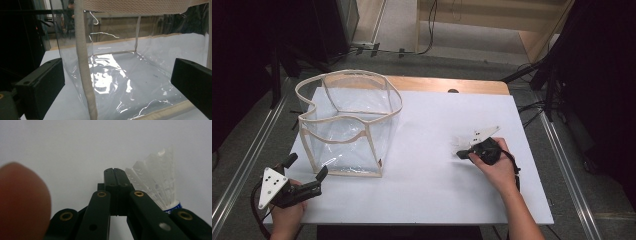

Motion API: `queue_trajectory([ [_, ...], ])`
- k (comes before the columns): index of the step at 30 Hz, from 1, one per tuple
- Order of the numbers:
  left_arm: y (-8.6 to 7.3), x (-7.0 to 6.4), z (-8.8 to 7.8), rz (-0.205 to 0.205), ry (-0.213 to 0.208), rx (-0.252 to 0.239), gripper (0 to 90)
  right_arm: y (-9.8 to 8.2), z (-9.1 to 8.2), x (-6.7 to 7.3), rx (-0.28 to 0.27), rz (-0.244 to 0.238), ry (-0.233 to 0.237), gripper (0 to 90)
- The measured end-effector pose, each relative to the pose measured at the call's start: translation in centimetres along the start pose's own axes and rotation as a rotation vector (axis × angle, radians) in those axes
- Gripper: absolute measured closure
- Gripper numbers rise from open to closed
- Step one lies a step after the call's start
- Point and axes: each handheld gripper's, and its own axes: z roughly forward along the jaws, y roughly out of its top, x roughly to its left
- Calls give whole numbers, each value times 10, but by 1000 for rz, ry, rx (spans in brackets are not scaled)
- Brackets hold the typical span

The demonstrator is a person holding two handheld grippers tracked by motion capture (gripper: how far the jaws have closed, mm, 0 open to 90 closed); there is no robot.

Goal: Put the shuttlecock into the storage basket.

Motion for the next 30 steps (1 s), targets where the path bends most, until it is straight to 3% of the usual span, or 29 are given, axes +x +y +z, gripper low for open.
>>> queue_trajectory([
  [8, 0, -1, 0, 3, -1, 1, 0, 4, 11, -6, 0, 46, -22, 875],
  [24, 0, -1, 0, 9, -1, 2, 0, 8, 13, -28, -33, 153, -92, 875],
  [30, 0, -1, 1, 8, 0, 4, 0, 7, 13, -36, -45, 168, -94, 875],
])
